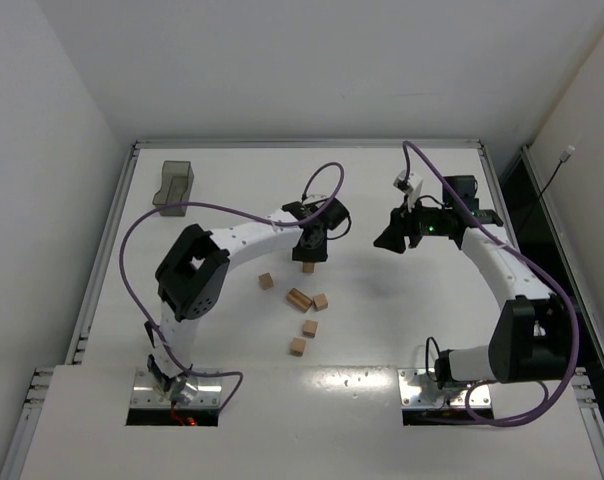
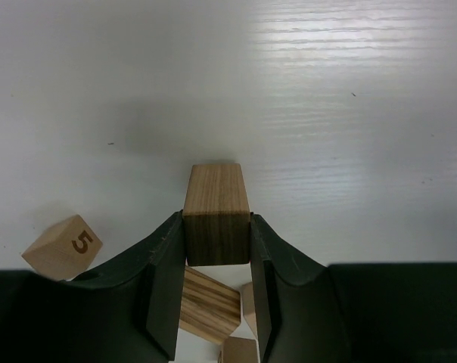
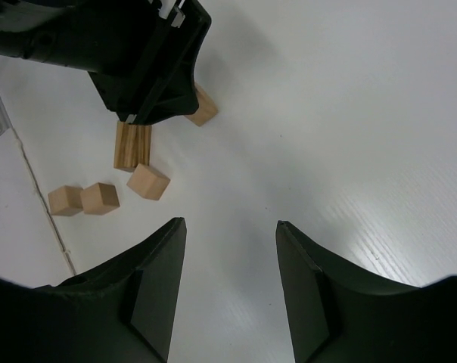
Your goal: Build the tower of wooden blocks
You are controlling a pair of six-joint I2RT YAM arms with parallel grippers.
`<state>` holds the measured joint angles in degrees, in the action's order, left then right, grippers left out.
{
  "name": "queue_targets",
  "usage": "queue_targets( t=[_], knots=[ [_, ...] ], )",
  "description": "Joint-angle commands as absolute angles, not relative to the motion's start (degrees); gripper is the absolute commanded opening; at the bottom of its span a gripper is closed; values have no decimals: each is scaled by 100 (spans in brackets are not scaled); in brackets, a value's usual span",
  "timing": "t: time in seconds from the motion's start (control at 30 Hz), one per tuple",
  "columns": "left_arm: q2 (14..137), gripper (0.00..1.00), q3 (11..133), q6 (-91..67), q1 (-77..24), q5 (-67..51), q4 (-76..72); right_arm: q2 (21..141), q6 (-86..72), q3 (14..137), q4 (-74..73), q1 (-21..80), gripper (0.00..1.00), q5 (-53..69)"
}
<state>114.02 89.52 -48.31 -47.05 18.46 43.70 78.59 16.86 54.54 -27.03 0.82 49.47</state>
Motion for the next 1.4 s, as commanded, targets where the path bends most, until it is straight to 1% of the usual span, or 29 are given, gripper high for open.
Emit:
queue_targets(
  t=[0.0,0.53,0.63,0.73,0.77,0.87,0.9,0.97,1.0,1.1,1.13,1.23,1.33,1.37],
  knots=[
    [11522,0,9254,-5142,-4623,2100,4491,7884,1679,5528,-2522,44,48,5027],
    [11681,0,9255,-5089,-4518,1819,4438,8095,1740,5528,-2628,44,48,5080],
    [11681,4,9202,-5089,-4465,1697,4386,8095,1793,5528,-2628,44,48,5080],
    [11681,11,9141,-5037,-4465,1635,4333,8095,1793,5528,-2628,44,48,5080],
    [11681,17,9141,-5036,-4465,1635,4333,8095,1793,5528,-2628,44,48,5080],
    [11681,26,9141,-4922,-4465,1495,4280,8095,1793,5528,-2628,44,48,5132],
    [11681,36,9141,-4922,-4465,1494,4219,8095,1793,5528,-2628,44,48,5133],
    [11628,48,9088,-4852,-4412,1441,4158,8095,1846,5528,-2628,44,48,5133],
    [11567,55,9088,-4782,-4412,1441,4157,8043,1846,5528,-2628,44,48,5133],
    [11505,65,8974,-4729,-4412,1441,4035,8042,1898,5476,-2628,44,48,5221],
    [11444,67,8974,-4676,-4412,1494,4034,7981,1898,5476,-2628,44,48,5221],
    [11242,67,8974,-4483,-4412,1494,3981,7910,1951,5423,-2628,44,48,5221],
    [10759,67,8904,-4071,-4412,1494,3850,7805,2109,5318,-2680,97,48,5221],
    [10384,67,8782,-3669,-4412,1494,3763,7805,2292,5317,-2733,97,48,5221]
  ],
)
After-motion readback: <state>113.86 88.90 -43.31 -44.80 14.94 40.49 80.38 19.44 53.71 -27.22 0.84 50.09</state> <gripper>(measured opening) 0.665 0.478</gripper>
